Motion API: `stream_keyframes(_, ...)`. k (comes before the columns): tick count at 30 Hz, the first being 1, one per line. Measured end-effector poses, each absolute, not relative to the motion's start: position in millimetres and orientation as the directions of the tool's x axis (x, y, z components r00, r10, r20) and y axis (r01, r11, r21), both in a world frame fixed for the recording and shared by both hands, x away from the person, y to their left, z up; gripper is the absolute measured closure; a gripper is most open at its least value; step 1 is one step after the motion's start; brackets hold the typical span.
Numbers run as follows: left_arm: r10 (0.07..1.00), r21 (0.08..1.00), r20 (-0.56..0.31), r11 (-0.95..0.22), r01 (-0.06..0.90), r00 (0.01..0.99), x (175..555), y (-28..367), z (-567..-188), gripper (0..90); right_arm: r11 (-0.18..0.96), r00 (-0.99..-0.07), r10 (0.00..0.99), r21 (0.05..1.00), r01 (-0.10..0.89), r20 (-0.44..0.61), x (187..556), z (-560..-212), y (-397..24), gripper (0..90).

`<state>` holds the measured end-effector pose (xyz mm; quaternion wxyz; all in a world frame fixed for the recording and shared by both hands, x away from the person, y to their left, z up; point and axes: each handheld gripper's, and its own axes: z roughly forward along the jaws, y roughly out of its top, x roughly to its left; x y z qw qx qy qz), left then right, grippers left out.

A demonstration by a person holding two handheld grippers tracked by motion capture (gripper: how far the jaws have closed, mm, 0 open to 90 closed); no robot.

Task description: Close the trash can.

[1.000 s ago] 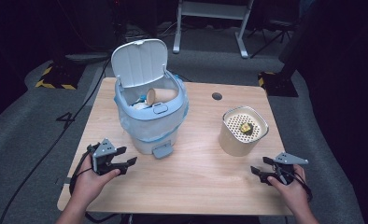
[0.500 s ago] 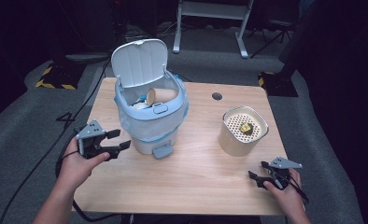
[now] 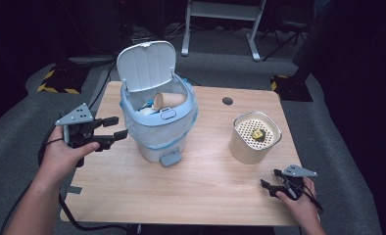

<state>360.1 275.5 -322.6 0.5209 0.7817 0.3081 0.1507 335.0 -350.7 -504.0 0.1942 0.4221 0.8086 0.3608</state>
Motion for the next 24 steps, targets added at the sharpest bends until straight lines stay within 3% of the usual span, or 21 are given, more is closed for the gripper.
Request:
stream_keyframes(8,0.668,0.925,-0.025,-0.267,0.271,0.744,374.4,279.2,-289.6,39.6,0.383,-0.572,0.820,0.747,0.543,-0.005,335.4,-504.0,-351.1,24.6)
stream_keyframes(24,0.747,0.967,-0.102,-0.080,0.241,0.657,423.2,288.9,-248.3,43.3,0.391,-0.586,0.810,0.747,0.537,-0.003,336.6,-504.1,-352.1,24.5)
